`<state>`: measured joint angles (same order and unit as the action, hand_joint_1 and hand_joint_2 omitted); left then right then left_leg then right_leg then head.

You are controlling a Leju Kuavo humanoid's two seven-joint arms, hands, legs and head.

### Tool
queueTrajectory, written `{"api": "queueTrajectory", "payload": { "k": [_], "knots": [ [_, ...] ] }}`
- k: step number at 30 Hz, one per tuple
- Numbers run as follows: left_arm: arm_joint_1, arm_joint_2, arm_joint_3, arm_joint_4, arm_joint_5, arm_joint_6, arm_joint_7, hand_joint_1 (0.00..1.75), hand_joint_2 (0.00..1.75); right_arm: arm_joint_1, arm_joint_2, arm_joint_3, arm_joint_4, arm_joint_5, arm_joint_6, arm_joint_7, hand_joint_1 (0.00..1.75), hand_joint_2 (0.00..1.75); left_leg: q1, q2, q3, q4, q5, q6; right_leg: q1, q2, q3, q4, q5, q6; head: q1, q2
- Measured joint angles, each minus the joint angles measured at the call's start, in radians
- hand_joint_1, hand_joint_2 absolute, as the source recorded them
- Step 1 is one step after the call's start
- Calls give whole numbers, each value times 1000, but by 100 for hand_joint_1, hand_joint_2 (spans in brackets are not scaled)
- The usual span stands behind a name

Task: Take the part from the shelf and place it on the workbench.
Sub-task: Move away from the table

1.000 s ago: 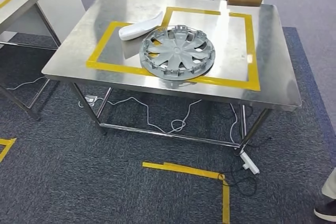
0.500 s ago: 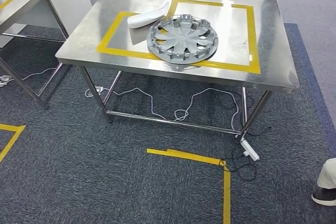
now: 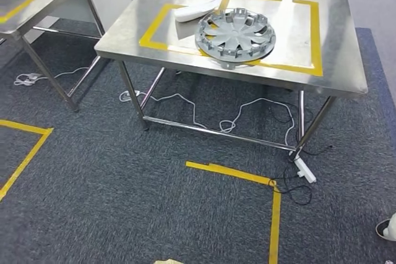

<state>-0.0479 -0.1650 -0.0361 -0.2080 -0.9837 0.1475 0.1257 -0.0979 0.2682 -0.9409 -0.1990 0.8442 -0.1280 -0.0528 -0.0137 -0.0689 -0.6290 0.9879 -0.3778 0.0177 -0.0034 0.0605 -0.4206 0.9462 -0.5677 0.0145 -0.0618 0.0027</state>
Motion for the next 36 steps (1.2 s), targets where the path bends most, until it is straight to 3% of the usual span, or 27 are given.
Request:
{"api": "queueTrajectory", "payload": {
  "k": [2, 4, 6, 7, 8, 9, 12, 14, 16, 18, 20, 22, 23, 24, 25, 27, 29, 31, 32, 34, 36],
  "knots": [
    [2, 1, 0, 2, 1, -1, 28, 0, 0, 4, 0, 7, 1, 15, 7, 11, 0, 0, 2, 1, -12, 14, -7, -10, -2, -27, -10, 1, 6, -13, -1, 0],
    [3, 2, 1, 3, 4, -1, 43, 0, 0, 9, -1, 16, 1, 33, 10, 21, 0, 0, 4, 30, -36, 91, -74, -22, -4, -56, -17, 0, 16, -26, -5, 0],
    [2, 3, 3, 3, 9, -3, 55, 0, 0, 15, -1, 30, 1, 61, 13, 32, 0, 0, 8, 52, -68, 225, -159, -34, -2, -86, -27, 2, 24, -31, -6, 0],
    [1, 3, 4, 3, 12, -7, 62, 0, 0, 17, -2, 39, 1, 76, 15, 35, 0, 0, 10, 56, -72, 274, -180, -38, -2, -101, -32, 3, 26, -30, -6, 0],
    [1, 3, 6, 3, 15, -11, 70, 0, 0, 18, -2, 48, 1, 89, 17, 36, 0, 0, 12, 59, -59, 289, -182, -40, -1, -116, -36, 5, 28, -29, -6, 0],
    [2, 3, 7, 3, 17, -16, 78, 0, 0, 18, -2, 57, 1, 100, 18, 36, 0, 0, 14, 64, -28, 263, -167, -41, -1, -129, -39, 7, 29, -28, -6, 0],
    [8, 3, 15, 3, 34, -15, 103, 0, 0, 16, -1, 85, 1, 133, 19, 39, 0, 0, 11, 117, 102, 67, -112, -28, 4, -162, -37, 12, 31, -22, -6, 0],
    [15, 2, 29, 4, 46, -12, 111, 0, 0, 15, -1, 104, 1, 152, 15, 43, 0, 0, 3, 141, 127, 8, -113, -14, 9, -180, -38, 15, 34, -13, -6, 0],
    [21, 2, 42, 4, 54, -13, 111, 0, 0, 13, 0, 119, 1, 164, 11, 48, 0, 0, 3, 127, 120, -2, -111, 0, 10, -193, -40, 15, 33, -3, -6, 0],
    [23, 1, 52, 4, 57, -15, 109, 0, 0, 11, 0, 131, 1, 170, 9, 48, 0, 0, 8, 107, 115, -12, -102, 15, 7, -150, -59, 46, 8, 9, -3, 0],
    [21, 1, 58, 4, 59, -15, 108, 0, 0, 12, 0, 139, 1, 172, 9, 48, 0, 0, 10, 86, 107, -15, -94, 26, 1, -86, -115, 160, -52, 17, 1, 0],
    [21, 0, 62, 4, 61, -16, 109, 0, 0, 17, 0, 144, 1, 174, 9, 49, 0, 0, 9, 61, 99, -13, -89, 29, -1, -67, -182, 291, -95, 20, 1, 0],
    [21, 0, 65, 4, 62, -17, 112, 0, 0, 19, 0, 146, 1, 176, 9, 49, 0, 0, 8, 47, 96, -12, -87, 29, -1, -65, -198, 315, -89, 20, 1, 0],
    [21, -1, 69, 4, 64, -18, 118, 0, 0, 19, 0, 148, 1, 179, 10, 50, 0, 0, 8, 33, 95, -9, -86, 28, -1, -63, -192, 293, -62, 20, 0, 0],
    [19, -3, 73, 4, 64, -19, 126, 0, 0, 19, 0, 150, 1, 181, 12, 50, 0, 0, 8, 18, 95, -6, -85, 27, -2, -55, -168, 236, -20, 18, 0, 0],
    [14, -8, 77, 4, 61, -17, 141, 0, 0, 18, 0, 153, 2, 183, 19, 52, 0, 0, 7, -7, 90, 2, -86, 21, -7, -4, -109, 101, 39, 14, 0, 0],
    [10, -10, 79, 4, 53, -9, 147, 0, 0, 17, 0, 154, 2, 182, 27, 53, 0, 0, 8, -29, 76, 9, -82, 9, -10, 33, -82, 42, 48, 9, 0, 0],
    [8, -10, 80, 4, 45, 1, 147, 0, 0, 17, 1, 155, 2, 181, 36, 52, 0, 0, 10, -51, 63, 11, -74, -4, -10, 16, -80, 37, 50, 1, -1, 0],
    [8, -11, 81, 4, 43, 5, 147, 0, 0, 16, 2, 155, 2, 182, 39, 52, 0, 0, 11, -48, 57, 16, -76, -10, -12, 3, -81, 34, 53, -5, -1, 0],
    [7, -11, 82, 4, 40, 10, 146, 0, 0, 15, 4, 157, 3, 185, 44, 50, 0, 0, 10, -4, 31, 74, -114, -21, -15, -27, -80, 29, 57, -15, -7, 0],
    [6, -10, 82, 4, 32, 16, 145, 0, 0, 16, 6, 159, 3, 187, 45, 52, 0, 0, 11, 46, -25, 205, -184, -32, -13, -61, -80, 29, 56, -19, -12, 0]
  ]
}}
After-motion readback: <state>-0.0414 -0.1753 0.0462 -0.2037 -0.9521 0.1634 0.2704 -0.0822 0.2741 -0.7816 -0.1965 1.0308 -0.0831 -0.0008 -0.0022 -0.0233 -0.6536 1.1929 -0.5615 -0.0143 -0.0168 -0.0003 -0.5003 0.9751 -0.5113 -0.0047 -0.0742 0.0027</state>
